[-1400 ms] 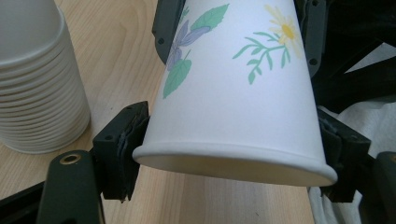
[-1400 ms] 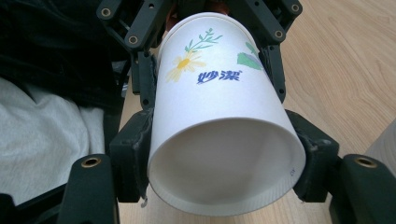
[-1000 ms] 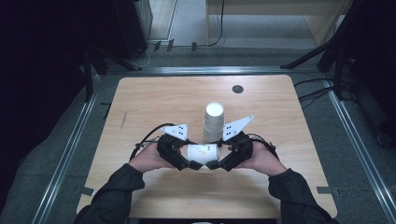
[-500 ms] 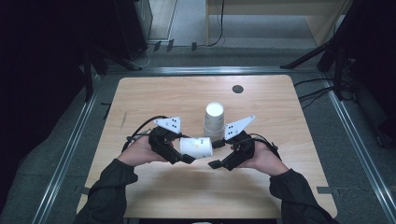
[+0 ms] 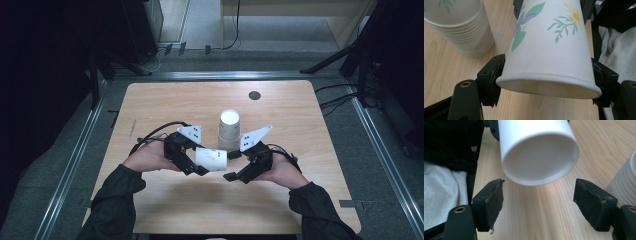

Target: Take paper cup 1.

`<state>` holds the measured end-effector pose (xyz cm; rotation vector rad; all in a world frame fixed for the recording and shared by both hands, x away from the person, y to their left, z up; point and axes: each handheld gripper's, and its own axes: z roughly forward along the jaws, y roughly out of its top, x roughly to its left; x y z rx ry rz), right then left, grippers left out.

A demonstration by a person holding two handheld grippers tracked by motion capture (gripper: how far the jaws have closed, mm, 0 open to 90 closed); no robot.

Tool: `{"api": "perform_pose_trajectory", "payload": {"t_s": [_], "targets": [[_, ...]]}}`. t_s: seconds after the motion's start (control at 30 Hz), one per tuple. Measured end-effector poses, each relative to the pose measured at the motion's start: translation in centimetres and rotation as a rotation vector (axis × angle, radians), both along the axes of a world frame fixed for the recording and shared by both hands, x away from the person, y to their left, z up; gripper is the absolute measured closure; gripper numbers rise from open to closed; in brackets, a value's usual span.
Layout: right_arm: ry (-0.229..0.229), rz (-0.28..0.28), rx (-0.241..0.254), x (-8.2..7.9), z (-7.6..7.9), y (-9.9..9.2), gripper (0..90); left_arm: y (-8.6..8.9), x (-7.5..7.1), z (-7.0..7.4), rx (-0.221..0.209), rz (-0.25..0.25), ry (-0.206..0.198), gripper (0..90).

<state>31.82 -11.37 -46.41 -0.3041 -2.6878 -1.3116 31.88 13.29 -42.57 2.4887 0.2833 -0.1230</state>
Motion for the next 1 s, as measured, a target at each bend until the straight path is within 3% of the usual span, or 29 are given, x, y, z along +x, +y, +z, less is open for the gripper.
{"api": "perform_pose_trajectory", "payload": {"t_s": [0.17,0.37,0.73,0.93,1.0], "targets": [[-0.011,0.005,-0.010,-0.1,-0.2,0.2,24.8,-1.0,0.1,-0.9,0.061,-0.020,0.018,25.9],[-0.008,0.017,-0.024,-0.2,-0.5,0.7,25.8,-2.0,-0.1,-1.7,0.106,-0.033,0.046,25.9],[0.001,0.087,-0.045,-0.5,-1.2,2.0,34.1,-2.8,-0.4,-2.3,0.121,-0.066,0.057,26.0],[-0.004,0.089,-0.044,-0.6,-1.2,2.0,35.4,-2.7,-0.3,-2.2,0.116,-0.070,0.060,25.9],[-0.008,0.092,-0.039,-0.6,-1.1,1.9,35.2,-2.6,-0.5,-2.1,0.104,-0.072,0.045,24.5]]}}
